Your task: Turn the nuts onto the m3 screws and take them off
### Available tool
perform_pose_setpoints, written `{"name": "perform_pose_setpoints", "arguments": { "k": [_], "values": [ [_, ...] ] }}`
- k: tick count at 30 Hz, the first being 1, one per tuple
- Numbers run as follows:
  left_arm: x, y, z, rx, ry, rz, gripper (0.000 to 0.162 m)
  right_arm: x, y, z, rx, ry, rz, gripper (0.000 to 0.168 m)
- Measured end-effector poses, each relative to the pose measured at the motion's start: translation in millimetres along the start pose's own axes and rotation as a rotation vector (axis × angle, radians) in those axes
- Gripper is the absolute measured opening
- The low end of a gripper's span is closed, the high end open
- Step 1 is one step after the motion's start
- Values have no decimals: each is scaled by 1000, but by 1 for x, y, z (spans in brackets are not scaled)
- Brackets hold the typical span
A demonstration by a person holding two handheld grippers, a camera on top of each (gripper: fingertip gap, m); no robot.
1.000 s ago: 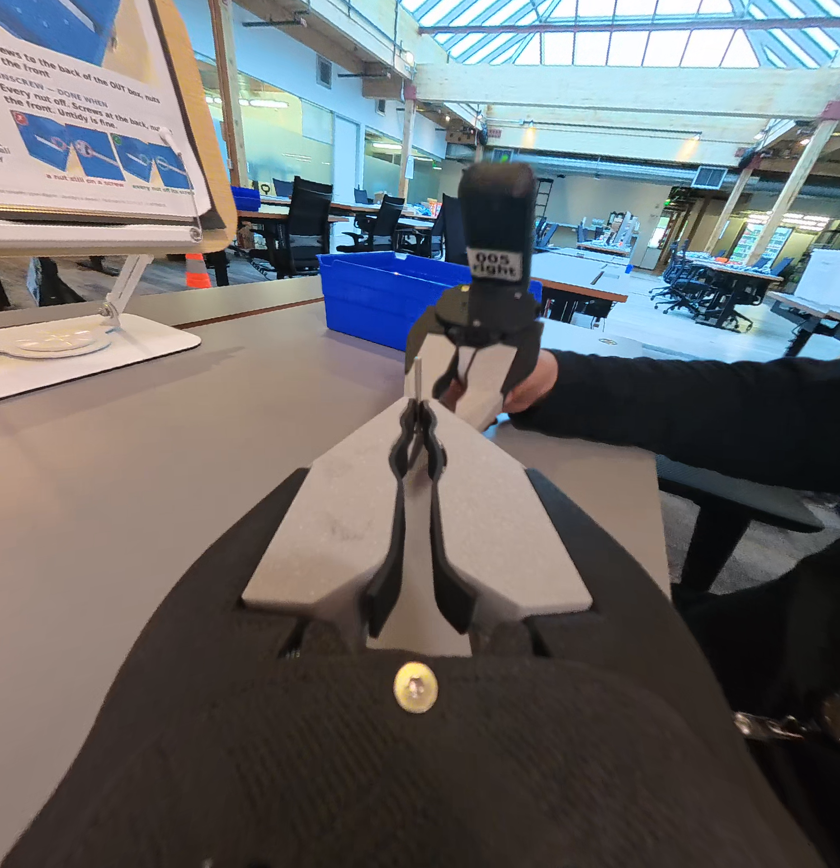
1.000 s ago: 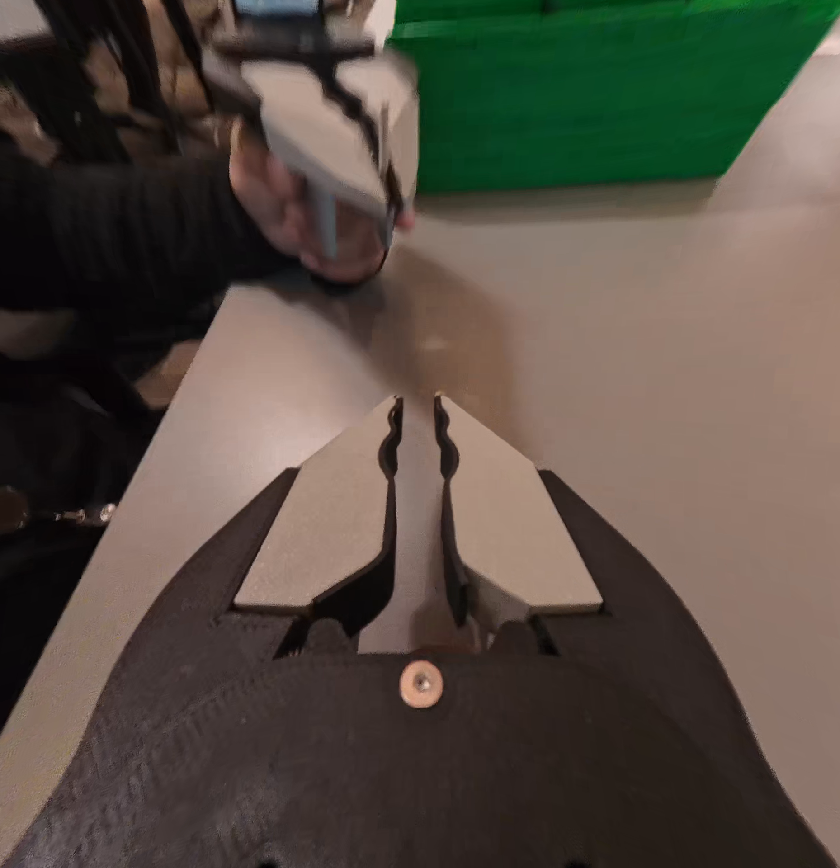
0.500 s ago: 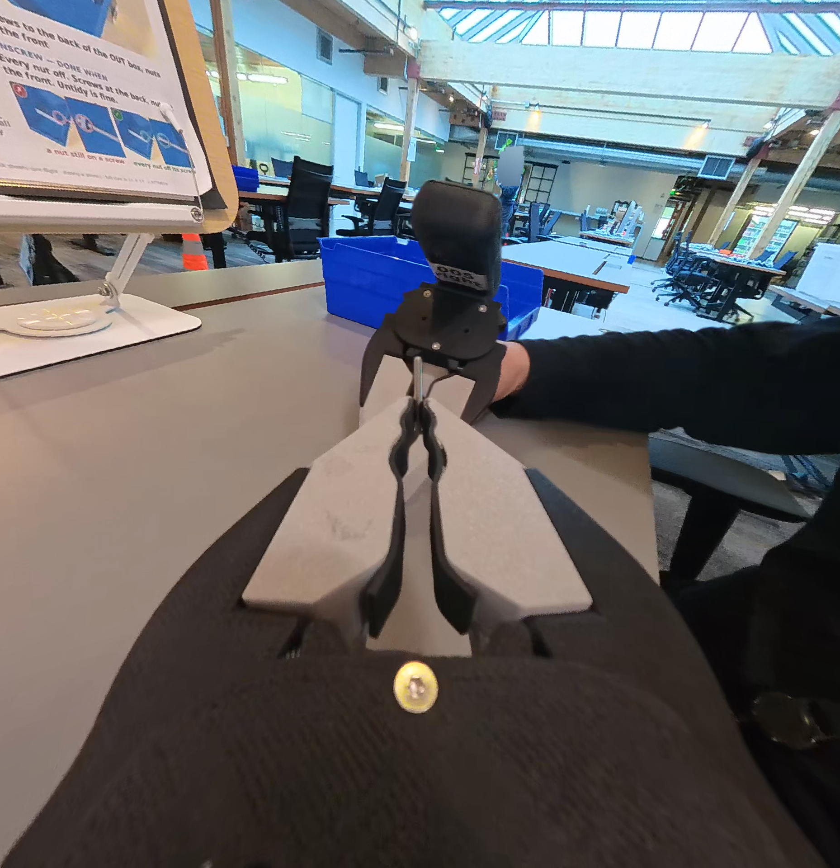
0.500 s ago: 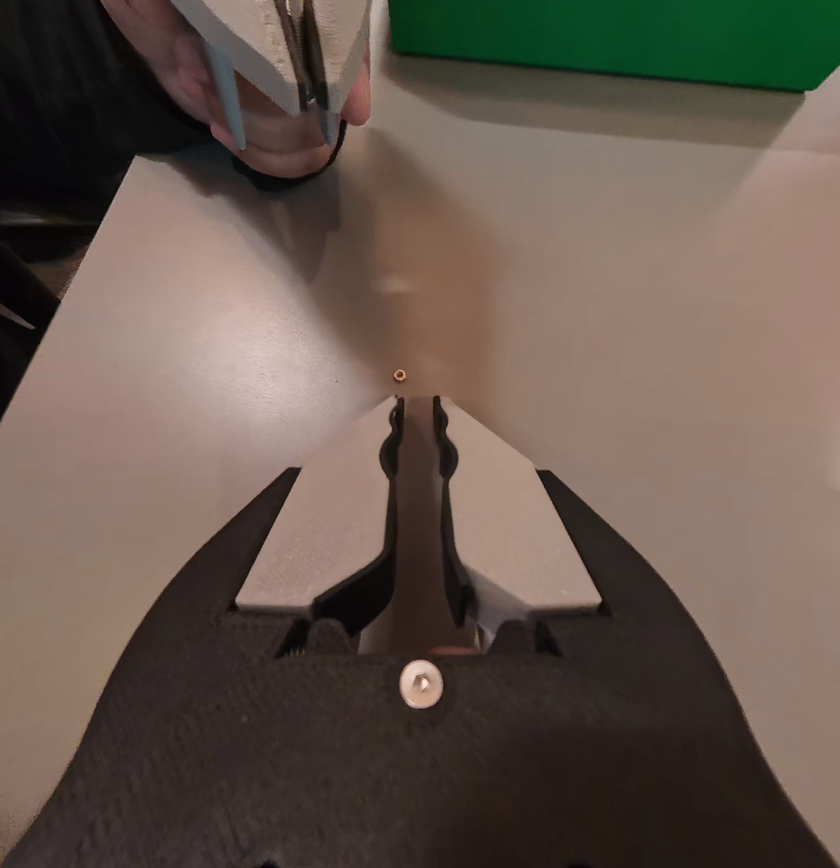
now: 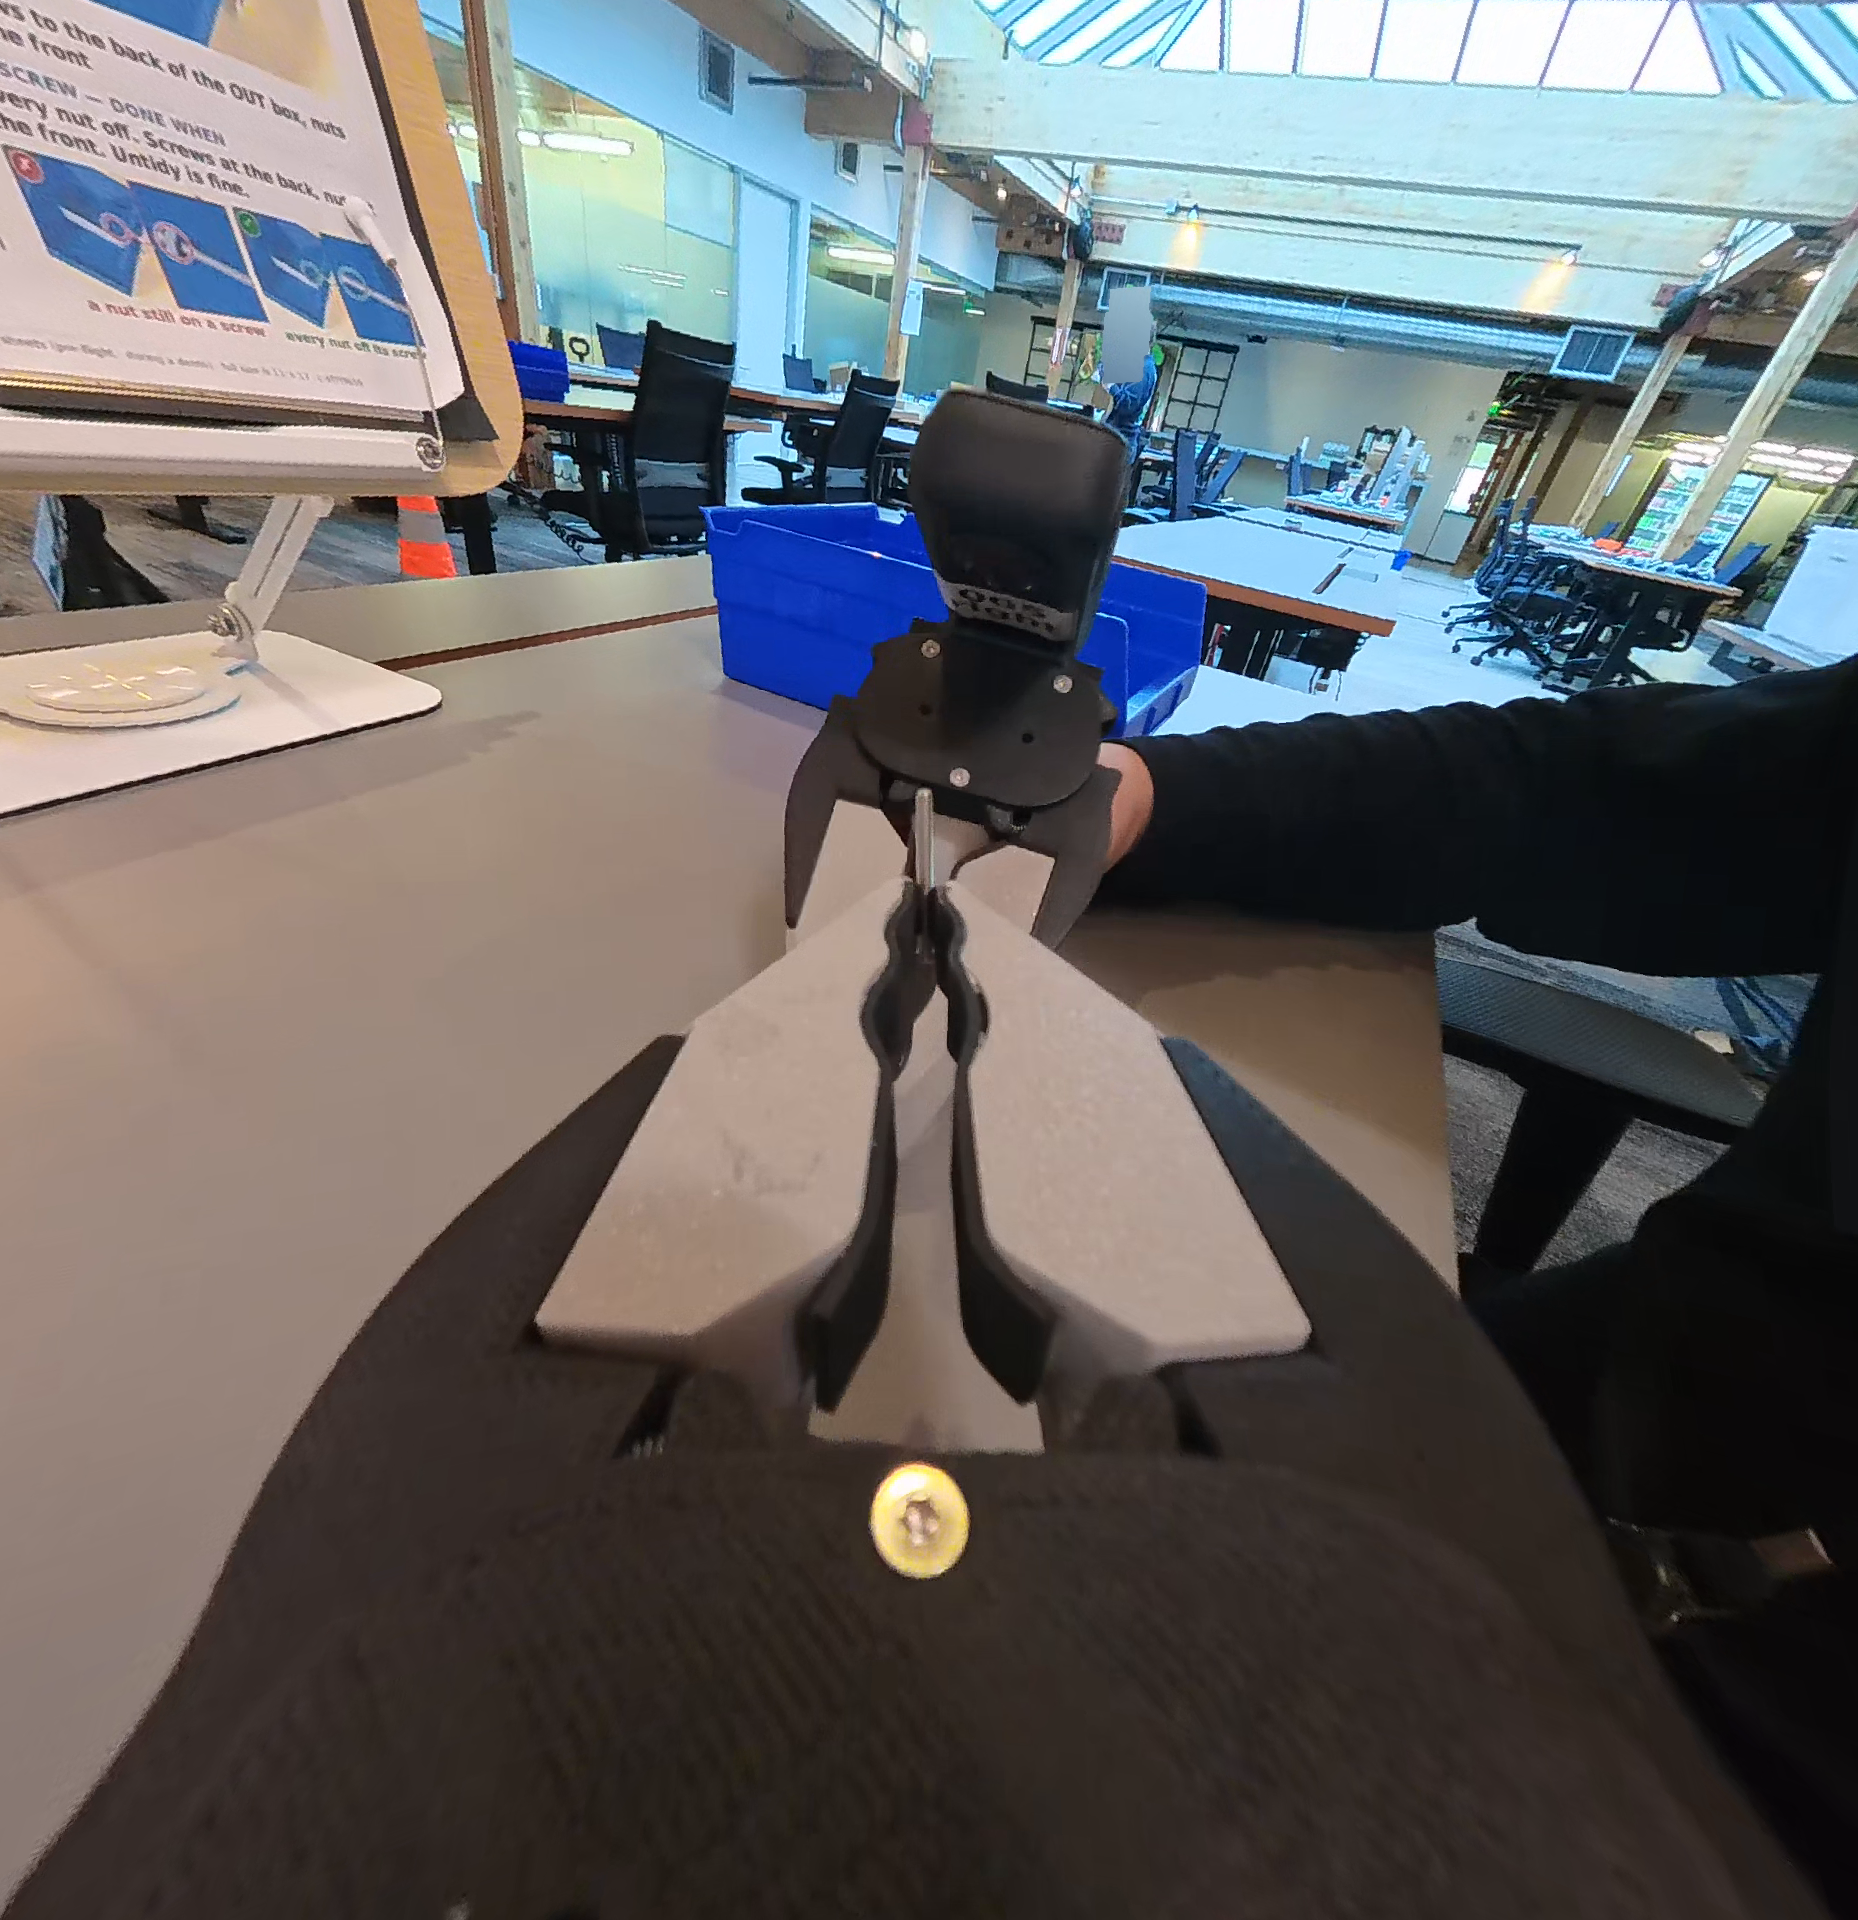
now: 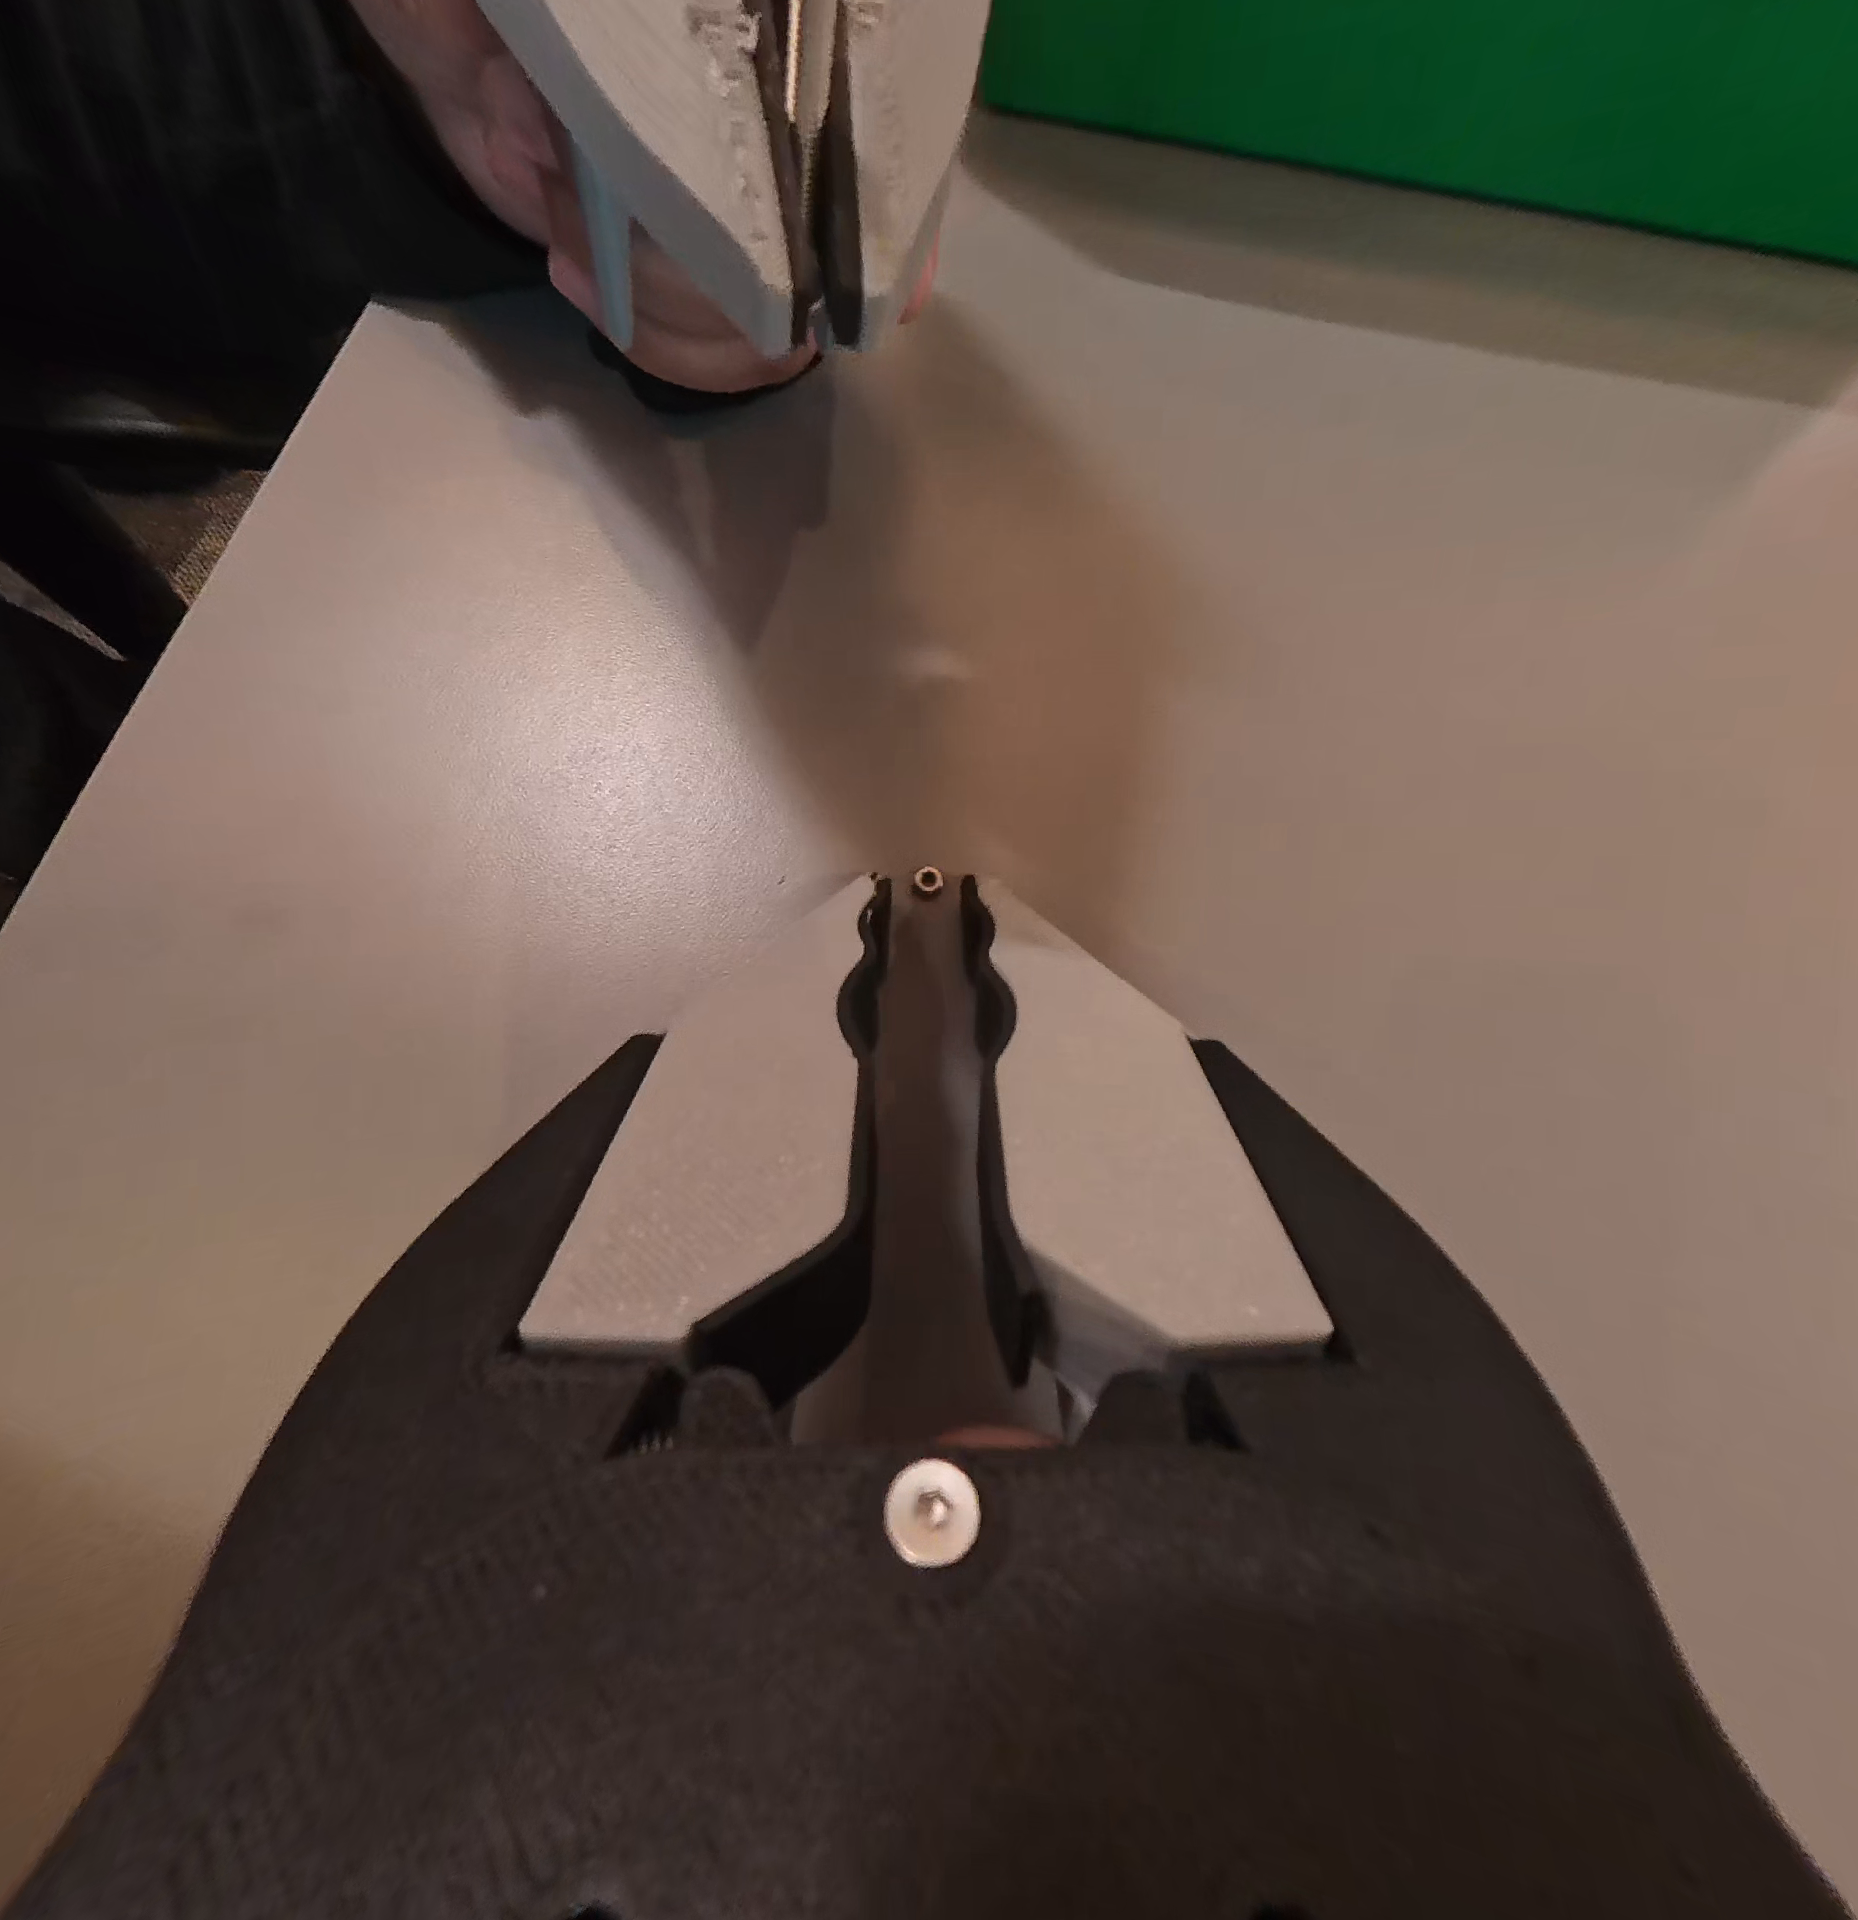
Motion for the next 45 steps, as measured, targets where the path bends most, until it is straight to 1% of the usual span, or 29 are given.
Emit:
{"name": "perform_pose_setpoints", "arguments": {
  "k": [10, 17, 30, 37, 45],
  "values": [
    [0, 0, 0, -1, 0, -2, 0, 2, -4, 0, 2, -5, -12, 8],
    [0, 0, 1, -10, -1, -5, 0, 2, -4, 2, 6, -31, -12, 3],
    [0, 0, -1, -4, 6, 1, 0, 4, -3, -2, -11, -15, 5, 2],
    [1, 1, 0, -6, 7, 6, 0, 9, 13, 2, -7, -53, 72, 2],
    [0, 1, 5, -44, -8, 1, 0, 25, 57, -2, 69, -104, 231, 2]
  ]
}}
Point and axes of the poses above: each gripper's, where its closed fingertips meet, y back along the fingers, x out of its top, z = x × y across the jaws, the point moved 3 cm from there along y, back along the fingers, and after that the axes turned 11 degrees about -z, right-handed, at the moved point
